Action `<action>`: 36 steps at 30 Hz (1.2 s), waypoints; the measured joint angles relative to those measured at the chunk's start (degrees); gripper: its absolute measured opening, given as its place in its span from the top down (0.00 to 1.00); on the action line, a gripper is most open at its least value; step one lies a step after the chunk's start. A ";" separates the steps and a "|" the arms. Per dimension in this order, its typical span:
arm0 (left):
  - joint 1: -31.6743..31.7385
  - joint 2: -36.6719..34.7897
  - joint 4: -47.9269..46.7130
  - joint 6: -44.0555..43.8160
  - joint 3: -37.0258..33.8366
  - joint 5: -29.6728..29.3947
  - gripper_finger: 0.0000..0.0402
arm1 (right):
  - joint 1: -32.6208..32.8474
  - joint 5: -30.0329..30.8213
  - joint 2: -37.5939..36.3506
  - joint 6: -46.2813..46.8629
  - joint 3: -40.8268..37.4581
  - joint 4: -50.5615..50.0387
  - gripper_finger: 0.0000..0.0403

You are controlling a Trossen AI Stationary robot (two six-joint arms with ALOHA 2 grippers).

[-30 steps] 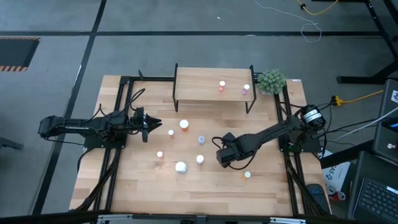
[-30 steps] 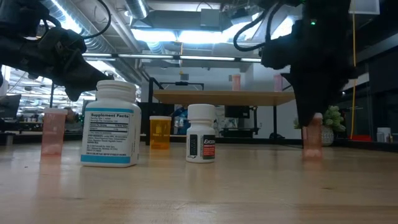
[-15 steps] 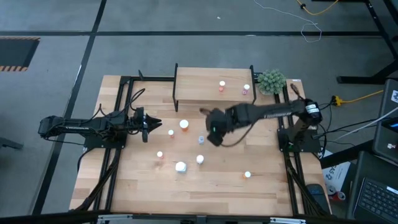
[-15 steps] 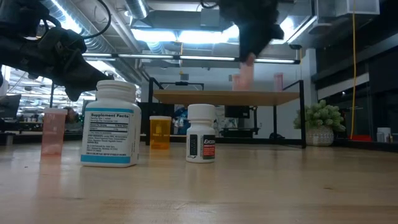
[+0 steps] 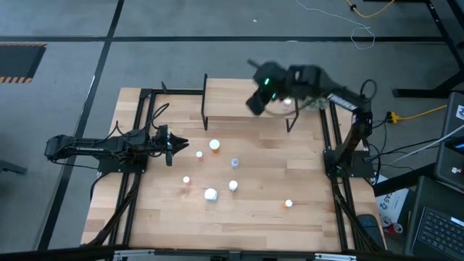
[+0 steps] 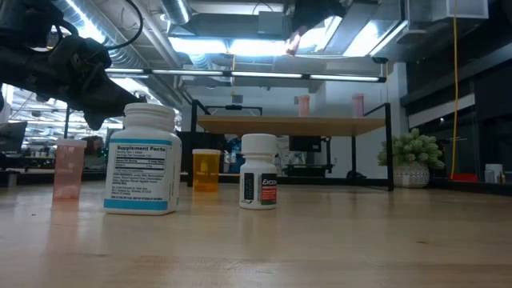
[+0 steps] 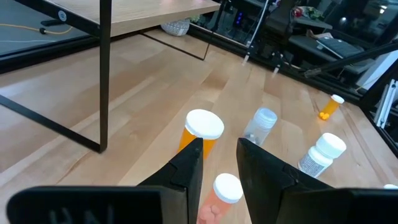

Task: Pick and place medicine bottles onto shelf by color
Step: Put the orange pill bottle on the shelf

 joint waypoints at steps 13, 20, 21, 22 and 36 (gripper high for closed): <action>0.00 -0.02 -1.11 0.00 -0.02 -0.02 0.77 | -18.67 -6.84 0.20 -8.56 -7.17 -0.47 0.71; 0.00 -0.02 -1.11 -0.02 0.01 -0.02 0.77 | -22.59 -9.13 0.20 -8.87 -18.24 3.23 0.71; 0.00 -0.02 -1.11 -0.02 -0.02 -0.02 0.77 | -22.84 -9.13 0.22 -9.09 -19.32 3.14 0.71; 0.00 -0.02 -1.11 -0.02 -0.01 -0.02 0.77 | -23.05 -9.13 0.22 -9.45 -20.21 3.01 0.71; 0.00 0.00 -1.11 -0.02 -0.02 -0.02 0.77 | -23.60 -8.52 0.22 -9.96 -22.13 2.55 0.70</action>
